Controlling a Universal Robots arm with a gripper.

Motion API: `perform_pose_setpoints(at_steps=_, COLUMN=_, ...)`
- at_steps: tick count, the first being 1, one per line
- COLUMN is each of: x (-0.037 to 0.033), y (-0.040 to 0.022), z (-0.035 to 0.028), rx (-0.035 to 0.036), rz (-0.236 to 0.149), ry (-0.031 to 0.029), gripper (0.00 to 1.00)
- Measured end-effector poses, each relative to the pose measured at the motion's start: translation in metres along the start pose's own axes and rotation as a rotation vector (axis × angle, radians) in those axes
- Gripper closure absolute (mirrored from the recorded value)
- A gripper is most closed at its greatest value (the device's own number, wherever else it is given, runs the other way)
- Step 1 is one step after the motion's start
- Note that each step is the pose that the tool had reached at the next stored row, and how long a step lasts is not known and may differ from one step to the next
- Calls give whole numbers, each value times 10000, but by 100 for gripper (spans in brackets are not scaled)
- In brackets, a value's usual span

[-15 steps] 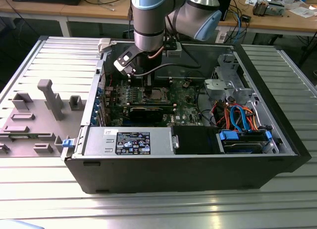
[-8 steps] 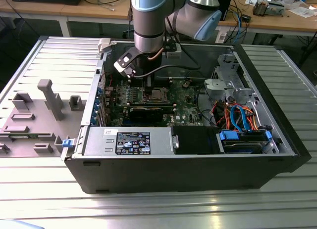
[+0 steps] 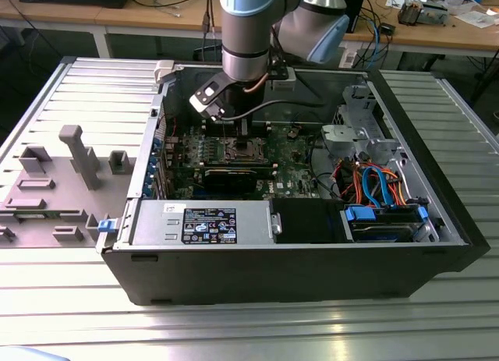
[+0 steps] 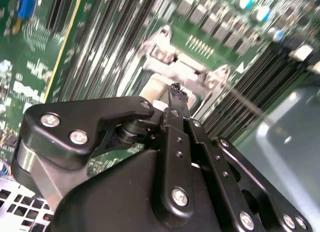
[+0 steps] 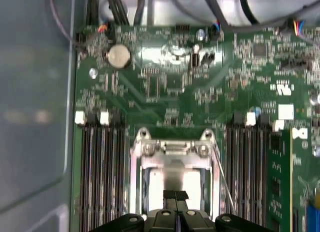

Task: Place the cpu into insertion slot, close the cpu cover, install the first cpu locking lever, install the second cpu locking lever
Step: 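Close the cpu cover, then install the first cpu locking lever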

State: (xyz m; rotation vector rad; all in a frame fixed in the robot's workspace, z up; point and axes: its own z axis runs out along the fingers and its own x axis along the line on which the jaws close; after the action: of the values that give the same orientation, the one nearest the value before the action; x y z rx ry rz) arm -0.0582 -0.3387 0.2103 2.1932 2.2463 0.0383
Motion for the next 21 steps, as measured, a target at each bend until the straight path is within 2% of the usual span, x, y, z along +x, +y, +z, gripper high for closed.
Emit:
perform_pose_setpoints(at_steps=6, x=0, y=26, z=1, rx=5, rz=0, ry=-9, gripper=89)
perform_pose_setpoints(at_steps=16, x=0, y=29, z=-3, rx=6, rz=-1, ry=-14, gripper=89)
perform_pose_setpoints(at_steps=18, x=0, y=30, z=-22, rx=5, rz=-1, ry=-13, gripper=89)
perform_pose_setpoints(at_steps=21, x=1, y=31, z=-93, rx=5, rz=0, ry=-13, gripper=89)
